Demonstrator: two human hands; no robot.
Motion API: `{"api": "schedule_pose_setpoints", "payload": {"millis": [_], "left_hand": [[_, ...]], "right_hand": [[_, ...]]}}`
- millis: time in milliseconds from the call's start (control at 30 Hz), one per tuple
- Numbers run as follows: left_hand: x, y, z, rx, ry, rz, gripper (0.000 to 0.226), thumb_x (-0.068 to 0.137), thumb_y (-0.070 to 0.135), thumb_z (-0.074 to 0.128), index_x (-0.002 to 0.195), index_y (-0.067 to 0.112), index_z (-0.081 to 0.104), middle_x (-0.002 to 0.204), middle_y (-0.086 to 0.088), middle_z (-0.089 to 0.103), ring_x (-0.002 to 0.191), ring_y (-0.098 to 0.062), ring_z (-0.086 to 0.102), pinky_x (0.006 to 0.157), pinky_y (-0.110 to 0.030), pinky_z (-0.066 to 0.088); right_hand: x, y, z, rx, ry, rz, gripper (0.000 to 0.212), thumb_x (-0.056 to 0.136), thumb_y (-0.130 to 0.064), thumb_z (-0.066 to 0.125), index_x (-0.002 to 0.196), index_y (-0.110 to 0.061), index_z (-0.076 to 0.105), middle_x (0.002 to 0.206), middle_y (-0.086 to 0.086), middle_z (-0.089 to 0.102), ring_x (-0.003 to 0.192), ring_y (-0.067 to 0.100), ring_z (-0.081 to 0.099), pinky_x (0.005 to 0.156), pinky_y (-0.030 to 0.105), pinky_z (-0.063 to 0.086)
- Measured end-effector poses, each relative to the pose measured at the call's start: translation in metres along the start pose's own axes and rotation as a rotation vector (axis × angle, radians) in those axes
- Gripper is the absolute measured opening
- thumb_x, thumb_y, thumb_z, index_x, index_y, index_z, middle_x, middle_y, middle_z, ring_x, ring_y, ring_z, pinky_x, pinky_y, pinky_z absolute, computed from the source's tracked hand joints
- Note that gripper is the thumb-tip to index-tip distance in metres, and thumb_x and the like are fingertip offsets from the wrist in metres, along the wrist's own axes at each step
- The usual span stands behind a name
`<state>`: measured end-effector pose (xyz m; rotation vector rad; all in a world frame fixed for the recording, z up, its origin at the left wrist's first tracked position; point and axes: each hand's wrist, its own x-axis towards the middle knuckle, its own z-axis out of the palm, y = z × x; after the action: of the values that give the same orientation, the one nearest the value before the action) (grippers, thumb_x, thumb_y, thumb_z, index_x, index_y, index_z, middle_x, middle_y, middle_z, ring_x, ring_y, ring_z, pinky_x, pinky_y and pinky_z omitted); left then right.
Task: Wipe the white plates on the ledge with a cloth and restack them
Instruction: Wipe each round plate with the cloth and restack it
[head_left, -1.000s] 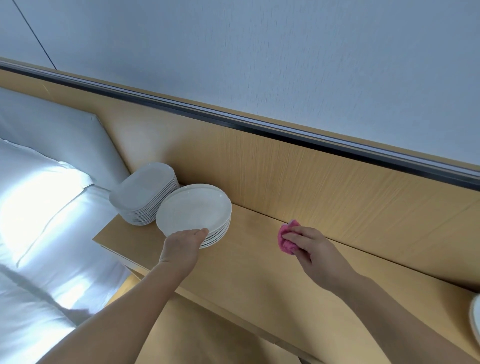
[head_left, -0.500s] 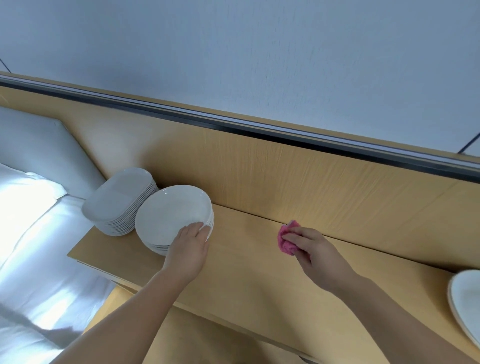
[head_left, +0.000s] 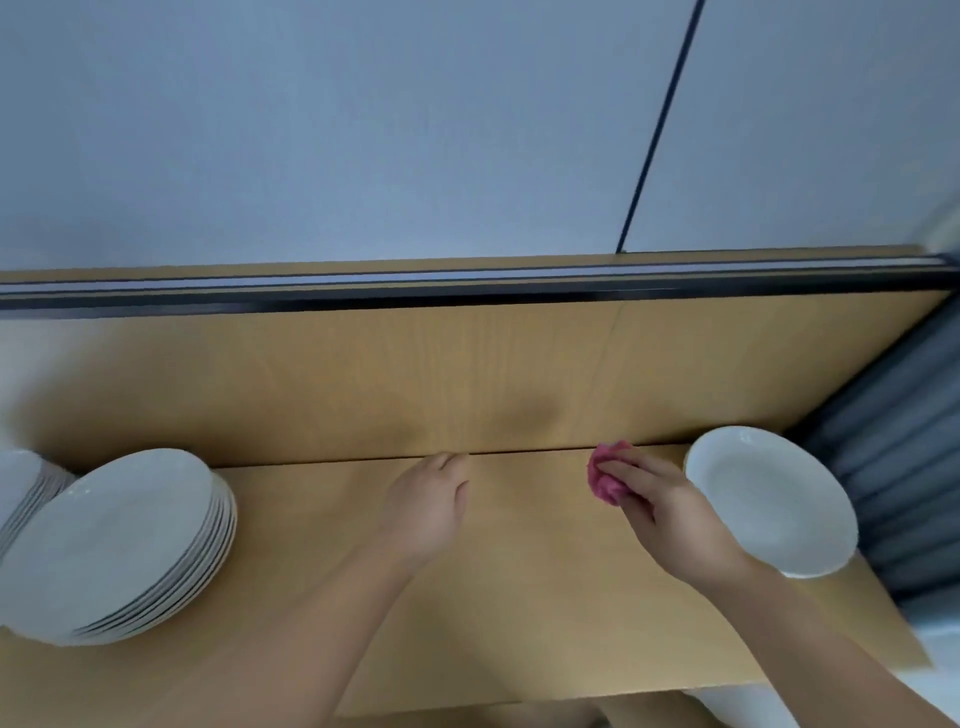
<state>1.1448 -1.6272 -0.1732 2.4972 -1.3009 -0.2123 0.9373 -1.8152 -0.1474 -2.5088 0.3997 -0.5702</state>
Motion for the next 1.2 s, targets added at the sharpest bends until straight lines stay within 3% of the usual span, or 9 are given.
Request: {"api": "schedule_pose_setpoints", "payload": {"millis": [100,300,400,533,633,767,867,1000,1200], "left_hand": [[0.023,0.041,0.022,-0.03,-0.04,0.075,0.035,0.099,0.026,0.044,0.132,0.018,0.053,0.128,0.002,0.057,0.116,-0.022,0.055,0.088,-0.031,0.044],[0.055,0.123,0.063,-0.032,-0.114,0.18,0.039,0.101,0.031,0.04,0.138,0.022,0.046,0.134,0.004,0.053,0.12,-0.019,0.052,0.089,-0.029,0.042],[0.067,0.157,0.085,-0.062,-0.163,0.219,0.041,0.101,0.032,0.039,0.14,0.021,0.044,0.138,0.004,0.05,0.12,-0.017,0.052,0.09,-0.028,0.042],[0.083,0.197,0.116,-0.099,-0.243,0.219,0.045,0.102,0.034,0.036,0.144,0.017,0.038,0.142,0.0,0.047,0.122,-0.019,0.052,0.093,-0.03,0.043],[0.096,0.221,0.137,-0.139,-0.295,0.16,0.05,0.102,0.037,0.037,0.146,0.012,0.035,0.14,-0.005,0.048,0.122,-0.023,0.052,0.096,-0.033,0.044],[0.112,0.24,0.158,-0.232,-0.36,0.021,0.042,0.098,0.04,0.047,0.129,0.013,0.047,0.114,-0.005,0.06,0.104,-0.024,0.059,0.079,-0.032,0.046],[0.118,0.248,0.17,-0.368,-0.382,-0.077,0.042,0.094,0.03,0.056,0.133,0.016,0.048,0.115,-0.002,0.064,0.103,-0.022,0.061,0.081,-0.03,0.048],[0.121,0.257,0.173,-0.544,-0.373,-0.277,0.02,0.091,0.013,0.052,0.111,0.015,0.05,0.096,-0.001,0.063,0.082,-0.024,0.065,0.071,-0.039,0.056],[0.122,0.263,0.171,-0.582,-0.361,-0.318,0.019,0.084,0.009,0.053,0.102,0.014,0.049,0.093,-0.001,0.059,0.084,-0.026,0.063,0.071,-0.045,0.059]], "right_hand": [[-0.02,0.026,-0.032,-0.031,0.032,0.063,0.019,0.091,0.009,0.057,0.088,-0.008,0.065,0.104,-0.007,0.063,0.11,0.007,0.056,0.091,0.024,0.046],[-0.065,0.081,-0.082,-0.076,0.103,0.233,0.023,0.092,0.004,0.059,0.109,-0.007,0.071,0.112,-0.004,0.066,0.111,0.003,0.056,0.093,0.005,0.038],[-0.079,0.098,-0.102,-0.068,0.138,0.286,0.023,0.091,0.01,0.057,0.104,-0.002,0.071,0.109,0.001,0.066,0.11,-0.013,0.05,0.092,0.0,0.034],[-0.09,0.118,-0.115,-0.08,0.14,0.295,0.021,0.089,0.014,0.057,0.096,0.0,0.069,0.104,0.004,0.065,0.105,0.001,0.053,0.092,0.002,0.035],[-0.092,0.132,-0.118,-0.077,0.128,0.286,0.021,0.087,0.017,0.057,0.094,0.001,0.069,0.102,0.006,0.065,0.101,0.006,0.055,0.091,0.004,0.037],[-0.091,0.145,-0.117,-0.045,0.114,0.266,0.022,0.087,0.016,0.056,0.095,0.0,0.069,0.101,0.006,0.065,0.097,0.01,0.057,0.088,0.009,0.043],[-0.088,0.151,-0.116,-0.028,0.11,0.257,0.023,0.086,0.015,0.054,0.096,0.0,0.069,0.102,0.006,0.064,0.098,0.011,0.056,0.089,0.01,0.043],[-0.086,0.155,-0.116,-0.032,0.107,0.267,0.023,0.085,0.011,0.054,0.098,0.002,0.07,0.103,0.011,0.066,0.102,0.008,0.054,0.092,0.001,0.035],[-0.085,0.156,-0.117,-0.018,0.085,0.272,0.024,0.086,0.006,0.052,0.101,0.0,0.07,0.103,0.008,0.066,0.098,0.012,0.057,0.09,0.004,0.04]]}}
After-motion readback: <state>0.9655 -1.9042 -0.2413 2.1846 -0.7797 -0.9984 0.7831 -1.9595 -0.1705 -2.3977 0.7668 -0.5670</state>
